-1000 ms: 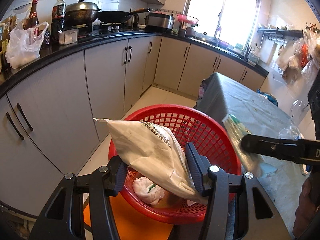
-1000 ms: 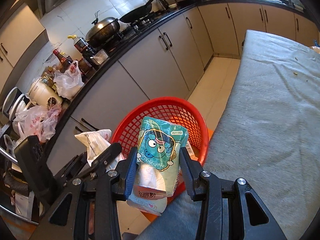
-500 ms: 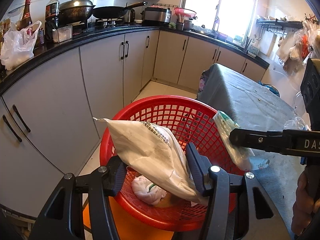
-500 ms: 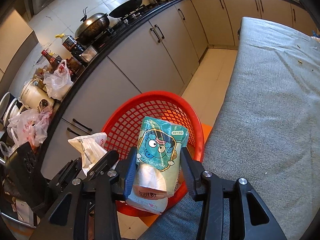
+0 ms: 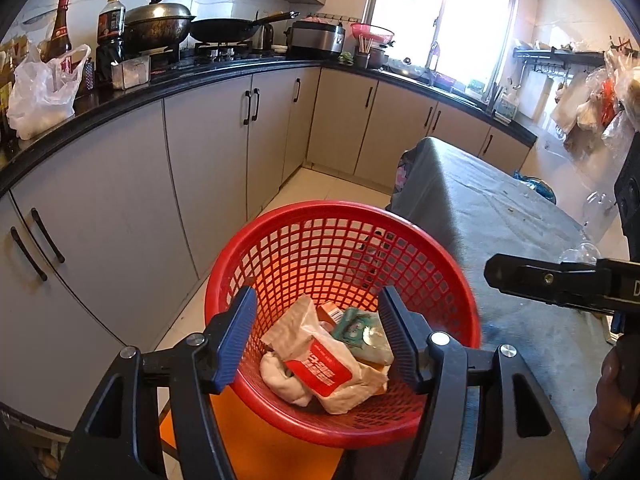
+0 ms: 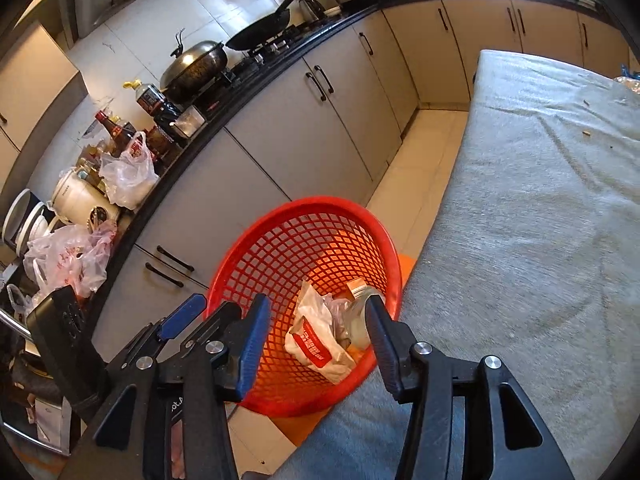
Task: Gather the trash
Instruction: 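Move both tools back over the table toward the boxes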
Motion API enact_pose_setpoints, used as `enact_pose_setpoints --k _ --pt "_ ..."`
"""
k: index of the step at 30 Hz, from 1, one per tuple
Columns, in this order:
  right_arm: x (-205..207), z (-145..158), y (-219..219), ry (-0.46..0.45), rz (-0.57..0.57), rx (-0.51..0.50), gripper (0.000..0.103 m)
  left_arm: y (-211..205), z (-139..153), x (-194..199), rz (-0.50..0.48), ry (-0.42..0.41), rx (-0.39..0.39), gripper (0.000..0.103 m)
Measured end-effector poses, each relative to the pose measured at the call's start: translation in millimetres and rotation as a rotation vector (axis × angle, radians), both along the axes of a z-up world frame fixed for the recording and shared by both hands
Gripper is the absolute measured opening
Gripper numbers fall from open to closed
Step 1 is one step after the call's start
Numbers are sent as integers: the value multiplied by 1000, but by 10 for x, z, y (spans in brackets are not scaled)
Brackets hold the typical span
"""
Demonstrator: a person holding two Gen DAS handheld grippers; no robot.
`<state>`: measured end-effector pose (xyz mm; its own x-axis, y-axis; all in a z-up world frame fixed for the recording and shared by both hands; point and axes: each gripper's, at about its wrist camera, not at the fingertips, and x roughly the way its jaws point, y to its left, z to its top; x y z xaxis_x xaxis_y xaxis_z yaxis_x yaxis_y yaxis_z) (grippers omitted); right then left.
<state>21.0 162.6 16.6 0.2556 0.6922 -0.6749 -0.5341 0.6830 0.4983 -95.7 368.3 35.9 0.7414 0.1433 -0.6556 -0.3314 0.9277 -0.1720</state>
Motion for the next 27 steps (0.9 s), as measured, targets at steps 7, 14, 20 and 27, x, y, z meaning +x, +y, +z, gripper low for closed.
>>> enact_pose_setpoints --k 7,14,20,27 --pt "-163 110 -384 -33 -36 13 55 -205 126 -57 -25 -24 13 63" --pt "-262 164 -891 -43 -94 31 57 -586 222 -53 -83 -32 40 64" --pt "-321 180 -1385 -47 -155 53 58 -975 304 -36 -141 -35 74 66" --pt "-384 205 -2184 -72 -282 69 63 -1537 363 22 -226 -32 105 67"
